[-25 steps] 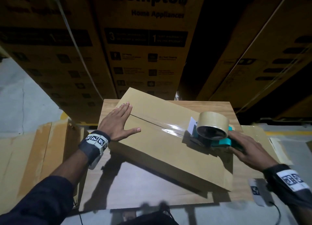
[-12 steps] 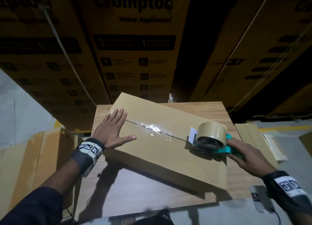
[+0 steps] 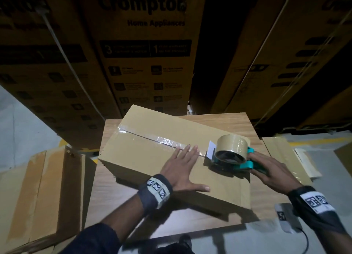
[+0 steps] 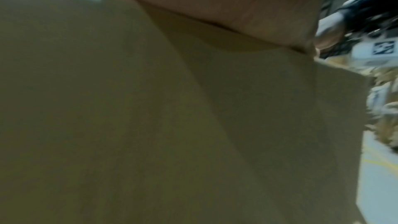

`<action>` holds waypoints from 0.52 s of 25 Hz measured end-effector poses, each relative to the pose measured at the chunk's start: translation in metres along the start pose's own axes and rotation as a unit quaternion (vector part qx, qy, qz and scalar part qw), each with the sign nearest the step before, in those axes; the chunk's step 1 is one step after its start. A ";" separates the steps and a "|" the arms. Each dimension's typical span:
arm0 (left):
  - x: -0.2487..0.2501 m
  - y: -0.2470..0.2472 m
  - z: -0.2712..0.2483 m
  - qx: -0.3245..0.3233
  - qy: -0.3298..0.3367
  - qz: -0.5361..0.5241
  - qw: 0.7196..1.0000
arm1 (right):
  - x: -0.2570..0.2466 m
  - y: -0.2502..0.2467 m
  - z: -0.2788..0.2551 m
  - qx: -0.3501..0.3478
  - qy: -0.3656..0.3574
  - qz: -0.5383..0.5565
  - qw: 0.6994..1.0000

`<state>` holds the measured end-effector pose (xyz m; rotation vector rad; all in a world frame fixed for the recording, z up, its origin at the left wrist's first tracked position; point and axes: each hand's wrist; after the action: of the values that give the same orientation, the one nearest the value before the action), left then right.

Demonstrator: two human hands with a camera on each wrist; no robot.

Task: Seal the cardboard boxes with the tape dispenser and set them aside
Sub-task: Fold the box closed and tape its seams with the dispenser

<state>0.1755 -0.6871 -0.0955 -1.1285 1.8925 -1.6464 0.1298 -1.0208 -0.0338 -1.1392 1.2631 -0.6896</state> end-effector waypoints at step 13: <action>-0.043 -0.002 -0.013 0.040 -0.061 -0.015 0.997 | -0.033 0.033 0.021 0.007 -0.009 0.070 0.997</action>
<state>0.1920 -0.6457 -0.0992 -1.2010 1.7281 -1.6142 0.1367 -0.9743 -0.0534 -1.0319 1.3070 -0.5820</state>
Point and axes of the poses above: each hand's wrist, its own z-axis towards the middle knuckle, its own y-axis out of the palm, x = y × z, and after that the axes turned 2 degrees about -z, right-handed
